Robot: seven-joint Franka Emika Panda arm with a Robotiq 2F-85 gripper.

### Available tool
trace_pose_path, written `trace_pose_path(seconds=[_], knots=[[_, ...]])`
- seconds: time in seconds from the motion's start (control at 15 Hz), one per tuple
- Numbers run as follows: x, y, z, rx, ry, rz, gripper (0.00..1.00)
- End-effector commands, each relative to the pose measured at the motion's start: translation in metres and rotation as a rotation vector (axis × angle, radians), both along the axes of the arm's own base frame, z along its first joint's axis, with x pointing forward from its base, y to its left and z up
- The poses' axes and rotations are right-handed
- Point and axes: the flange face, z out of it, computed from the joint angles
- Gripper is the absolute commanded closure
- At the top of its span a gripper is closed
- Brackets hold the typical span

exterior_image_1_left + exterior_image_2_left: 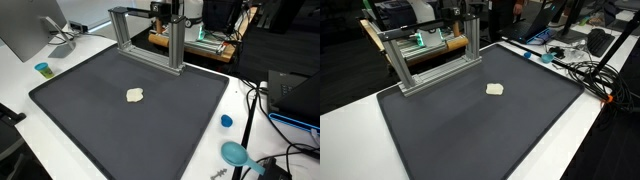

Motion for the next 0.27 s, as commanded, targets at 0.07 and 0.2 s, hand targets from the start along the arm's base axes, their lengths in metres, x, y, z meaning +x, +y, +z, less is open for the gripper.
trace_pose_path(seconds=[0.07,0.2], knots=[[-0.045,-0.010,0.051,-0.109,-0.188,0.031,0.00],[-0.024,-0.007,0.044,-0.070,-0.129,0.008,0.00]])
